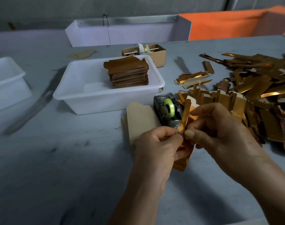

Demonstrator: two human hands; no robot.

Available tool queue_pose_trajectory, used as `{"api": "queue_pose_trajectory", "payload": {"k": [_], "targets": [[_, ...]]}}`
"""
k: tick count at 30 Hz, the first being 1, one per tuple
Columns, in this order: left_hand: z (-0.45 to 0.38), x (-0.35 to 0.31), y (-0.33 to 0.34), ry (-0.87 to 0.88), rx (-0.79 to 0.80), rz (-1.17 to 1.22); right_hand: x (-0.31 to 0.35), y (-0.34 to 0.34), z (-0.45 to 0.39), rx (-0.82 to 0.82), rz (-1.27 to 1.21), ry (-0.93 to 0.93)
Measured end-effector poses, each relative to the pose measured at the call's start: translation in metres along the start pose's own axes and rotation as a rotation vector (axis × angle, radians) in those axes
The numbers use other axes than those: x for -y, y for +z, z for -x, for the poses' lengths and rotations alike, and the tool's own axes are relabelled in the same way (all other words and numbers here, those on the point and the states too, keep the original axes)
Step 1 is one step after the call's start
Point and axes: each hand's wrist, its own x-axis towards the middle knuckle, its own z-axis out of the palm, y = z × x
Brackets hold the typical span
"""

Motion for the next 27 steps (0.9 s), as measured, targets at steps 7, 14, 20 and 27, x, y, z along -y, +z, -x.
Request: {"api": "queue_pose_trajectory", "payload": {"k": [7, 14, 20, 27], "targets": [[0.001, -0.001, -0.001, -0.023, 0.053, 0.021, -0.001, 0.005, 0.000, -0.053, 0.097, 0.013], [0.004, 0.005, -0.002, 0.023, 0.010, -0.018, 0.002, 0.011, 0.004, -0.082, 0.202, 0.009], [0.008, 0.011, 0.009, 0.113, -0.142, -0.090, 0.010, 0.015, 0.008, -0.145, 0.387, -0.016], [0.017, 0.019, 0.024, 0.440, -0.371, -0.349, 0.020, 0.011, 0.011, -0.214, 0.481, -0.020]]}}
